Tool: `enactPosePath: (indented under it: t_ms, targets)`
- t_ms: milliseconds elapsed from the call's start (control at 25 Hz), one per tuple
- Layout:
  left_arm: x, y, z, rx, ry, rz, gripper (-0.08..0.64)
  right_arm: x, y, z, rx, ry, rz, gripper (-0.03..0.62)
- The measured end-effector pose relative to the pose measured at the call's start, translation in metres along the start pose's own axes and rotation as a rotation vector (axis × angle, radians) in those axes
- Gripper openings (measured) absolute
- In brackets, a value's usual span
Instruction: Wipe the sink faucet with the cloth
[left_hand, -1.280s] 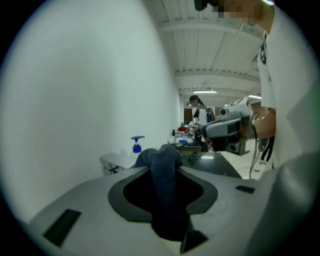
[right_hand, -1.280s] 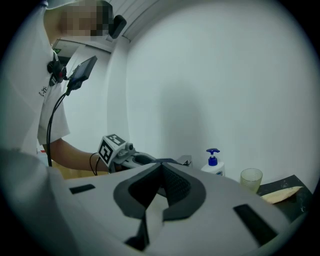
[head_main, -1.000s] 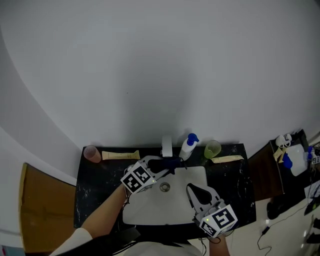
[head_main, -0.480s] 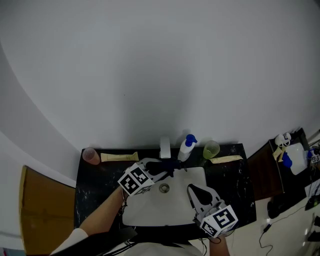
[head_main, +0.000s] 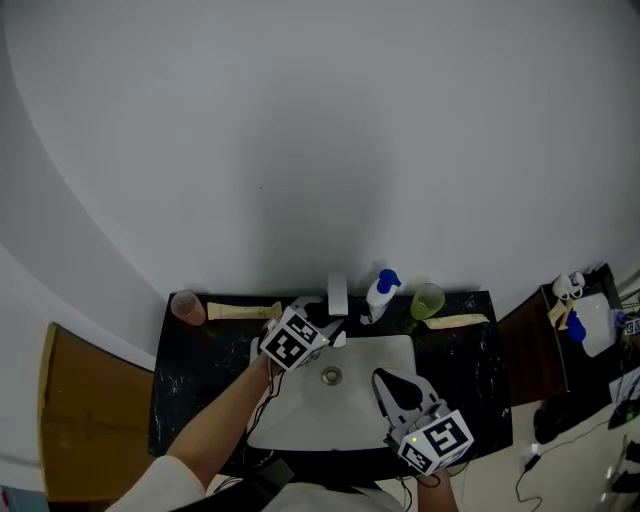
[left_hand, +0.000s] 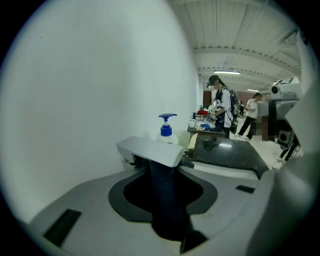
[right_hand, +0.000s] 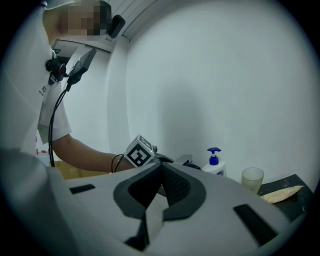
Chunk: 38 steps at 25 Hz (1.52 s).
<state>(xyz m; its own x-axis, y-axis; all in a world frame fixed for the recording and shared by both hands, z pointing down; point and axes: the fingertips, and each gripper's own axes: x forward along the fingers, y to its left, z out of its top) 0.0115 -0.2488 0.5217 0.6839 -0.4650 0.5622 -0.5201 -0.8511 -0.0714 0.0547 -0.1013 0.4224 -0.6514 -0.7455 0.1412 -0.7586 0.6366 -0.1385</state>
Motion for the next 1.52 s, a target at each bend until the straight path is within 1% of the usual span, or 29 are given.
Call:
enactPosePath:
  t_ms: [40,120,200,280,360,440,520,600,720,880,1000,1080,1200,1280,1400,1520]
  targets:
    - [-0.004,-0.006,0.001,0.004,-0.014,-0.024,0.120,0.000,0.000,0.001,-0.001,-0.003,0.001,0.006]
    - [-0.016,-0.025,0.000,0.009,-0.045,-0.106,0.120,-0.001,0.000,0.003,0.000,-0.007,0.003,0.006]
    - [-0.026,-0.041,-0.006,0.015,-0.058,-0.175,0.120,0.000,0.000,0.003,0.001,-0.007,0.006,0.006]
    - [-0.028,-0.046,-0.014,0.000,-0.058,-0.200,0.120,0.002,0.001,0.004,0.000,-0.005,0.013,0.006]
    - [-0.024,-0.040,-0.018,-0.048,-0.063,-0.192,0.120,0.005,0.004,0.003,-0.003,-0.001,0.021,0.006]
    - [-0.016,-0.025,-0.015,-0.082,-0.067,-0.144,0.120,0.007,0.007,0.002,-0.009,0.004,0.029,0.006]
    - [-0.007,-0.007,-0.009,-0.077,-0.057,-0.071,0.120,0.008,0.009,0.001,-0.015,0.007,0.034,0.006]
    - [-0.001,0.004,-0.005,-0.057,-0.041,-0.034,0.120,0.009,0.011,0.002,-0.018,0.007,0.038,0.006]
    - [-0.008,-0.002,-0.001,-0.032,-0.055,-0.057,0.120,0.008,0.012,0.003,-0.013,0.003,0.046,0.006]
    - [-0.029,-0.020,-0.002,-0.053,-0.080,-0.117,0.120,0.007,0.012,0.006,0.030,-0.022,0.056,0.006]
    - [-0.029,-0.028,-0.013,-0.067,-0.071,-0.143,0.120,0.010,0.012,0.006,0.026,-0.017,0.064,0.006]
    - [-0.021,-0.024,-0.015,-0.073,-0.072,-0.133,0.120,0.012,0.012,0.005,0.021,-0.007,0.068,0.006]
    - [-0.009,-0.003,-0.011,-0.069,-0.078,-0.060,0.121,0.012,0.012,0.004,0.015,0.000,0.066,0.006]
    - [-0.004,0.008,-0.007,-0.045,-0.062,-0.024,0.121,0.011,0.011,0.004,0.014,0.002,0.064,0.006]
    - [-0.011,0.005,-0.005,-0.013,-0.049,-0.039,0.121,0.010,0.010,0.006,0.012,-0.001,0.060,0.006]
    - [-0.030,-0.006,-0.005,-0.026,-0.064,-0.074,0.121,0.009,0.009,0.007,0.012,-0.007,0.055,0.006]
